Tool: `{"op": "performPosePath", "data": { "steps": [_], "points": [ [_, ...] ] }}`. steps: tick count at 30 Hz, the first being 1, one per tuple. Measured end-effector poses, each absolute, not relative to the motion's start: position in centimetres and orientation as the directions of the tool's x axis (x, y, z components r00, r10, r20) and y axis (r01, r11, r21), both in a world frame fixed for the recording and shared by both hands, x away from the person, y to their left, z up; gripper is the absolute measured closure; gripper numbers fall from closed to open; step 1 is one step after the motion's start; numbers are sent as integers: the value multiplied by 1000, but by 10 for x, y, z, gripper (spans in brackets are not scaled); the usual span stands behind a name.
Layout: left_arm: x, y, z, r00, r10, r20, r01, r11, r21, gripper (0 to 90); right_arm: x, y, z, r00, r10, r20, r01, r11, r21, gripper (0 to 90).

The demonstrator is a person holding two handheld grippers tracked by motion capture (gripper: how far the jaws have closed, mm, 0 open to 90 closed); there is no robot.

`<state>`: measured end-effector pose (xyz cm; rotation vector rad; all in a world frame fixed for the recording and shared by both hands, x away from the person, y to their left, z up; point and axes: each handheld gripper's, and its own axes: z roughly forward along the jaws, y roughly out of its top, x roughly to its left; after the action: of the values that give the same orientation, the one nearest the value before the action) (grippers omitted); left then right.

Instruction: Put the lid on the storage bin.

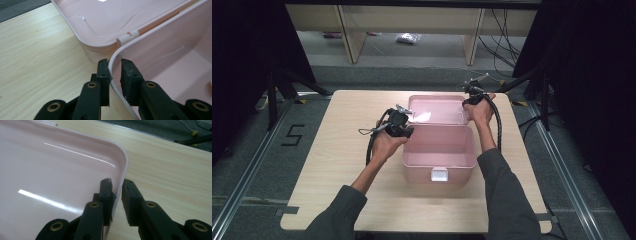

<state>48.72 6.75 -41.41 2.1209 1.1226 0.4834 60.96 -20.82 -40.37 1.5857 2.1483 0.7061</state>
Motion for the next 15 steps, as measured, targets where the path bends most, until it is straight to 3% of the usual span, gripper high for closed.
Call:
{"op": "performPosePath", "data": {
  "steps": [15],
  "points": [
    [487,66,-414,552,834,10,581,-394,713,769,598,-203,-384,-269,960,-74,712,250,656,819]
  ]
}}
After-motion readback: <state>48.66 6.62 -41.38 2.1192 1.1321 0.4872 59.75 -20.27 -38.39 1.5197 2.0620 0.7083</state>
